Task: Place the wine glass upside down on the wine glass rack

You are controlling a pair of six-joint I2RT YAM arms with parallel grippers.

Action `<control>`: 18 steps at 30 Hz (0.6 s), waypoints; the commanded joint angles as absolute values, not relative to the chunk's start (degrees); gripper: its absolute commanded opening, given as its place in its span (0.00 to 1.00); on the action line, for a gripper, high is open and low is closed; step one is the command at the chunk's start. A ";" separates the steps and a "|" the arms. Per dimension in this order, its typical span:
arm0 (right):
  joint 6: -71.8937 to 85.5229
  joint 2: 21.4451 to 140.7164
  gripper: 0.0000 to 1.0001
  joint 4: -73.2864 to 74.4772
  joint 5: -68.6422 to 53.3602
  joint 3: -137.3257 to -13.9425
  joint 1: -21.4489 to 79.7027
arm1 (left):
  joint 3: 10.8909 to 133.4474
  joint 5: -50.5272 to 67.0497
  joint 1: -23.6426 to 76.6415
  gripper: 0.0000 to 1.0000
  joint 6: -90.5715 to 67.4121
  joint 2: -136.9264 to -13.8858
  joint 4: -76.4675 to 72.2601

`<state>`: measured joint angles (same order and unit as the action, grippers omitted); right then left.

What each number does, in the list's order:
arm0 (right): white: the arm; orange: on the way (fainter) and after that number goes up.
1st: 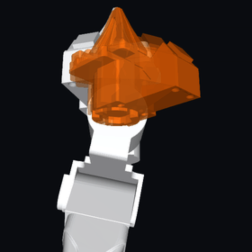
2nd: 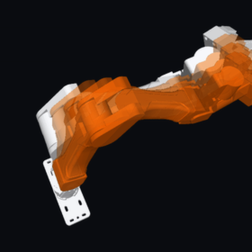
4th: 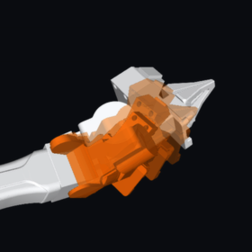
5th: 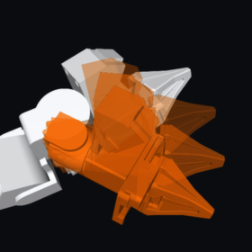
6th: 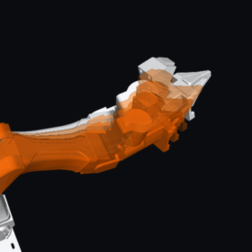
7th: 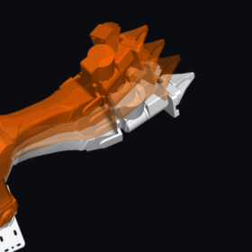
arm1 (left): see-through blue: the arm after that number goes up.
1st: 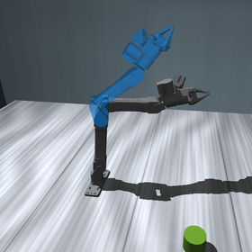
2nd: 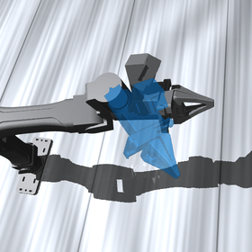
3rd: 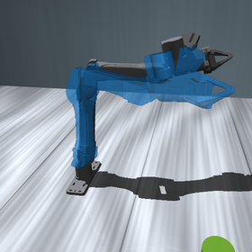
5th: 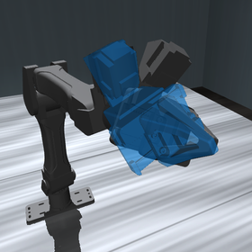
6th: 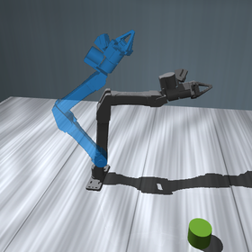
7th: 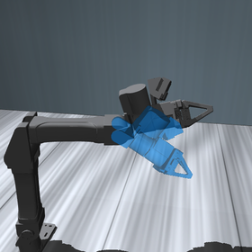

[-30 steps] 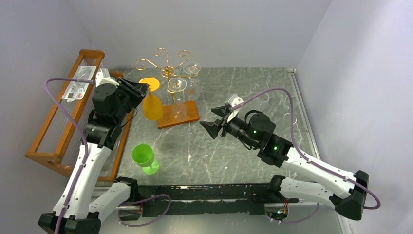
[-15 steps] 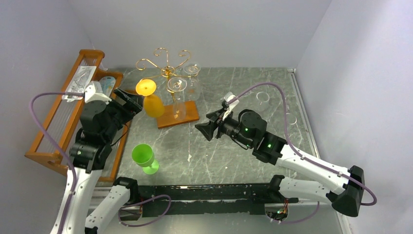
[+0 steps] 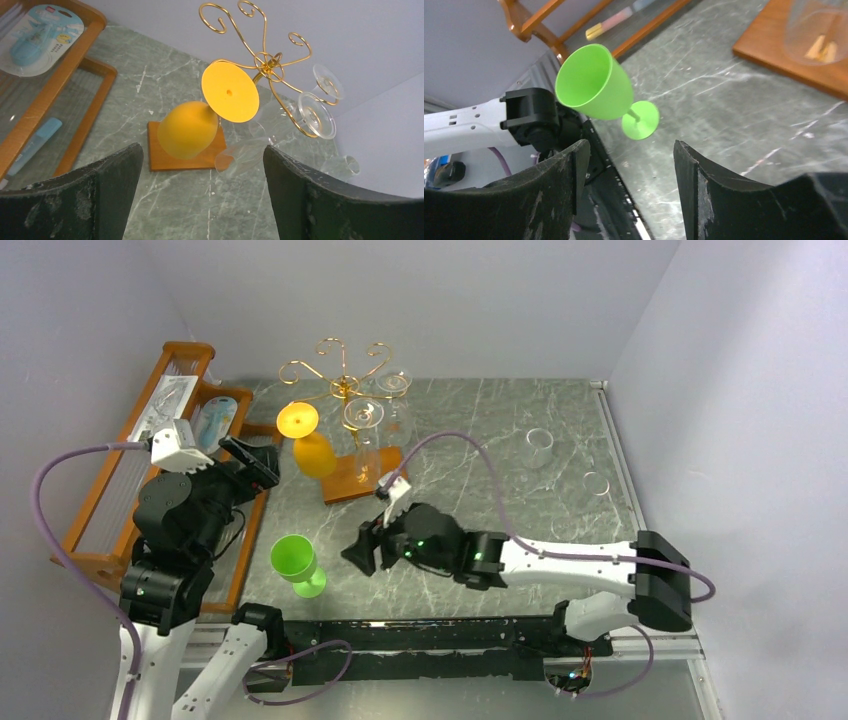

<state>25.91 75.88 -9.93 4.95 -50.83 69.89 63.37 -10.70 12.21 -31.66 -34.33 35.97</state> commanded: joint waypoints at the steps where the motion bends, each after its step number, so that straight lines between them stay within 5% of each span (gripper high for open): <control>1: 34.11 81.18 0.67 -6.46 24.98 -58.15 76.87 | 66.45 -11.96 11.69 0.93 -27.61 -33.58 38.21; 11: 45.01 98.35 0.68 10.01 34.29 -77.43 82.21 | 71.94 -18.13 11.78 0.92 -28.15 -33.15 43.54; 18: 48.09 106.30 0.57 22.11 39.00 -87.41 82.72 | 72.19 -18.32 11.78 0.92 -29.16 -32.47 45.08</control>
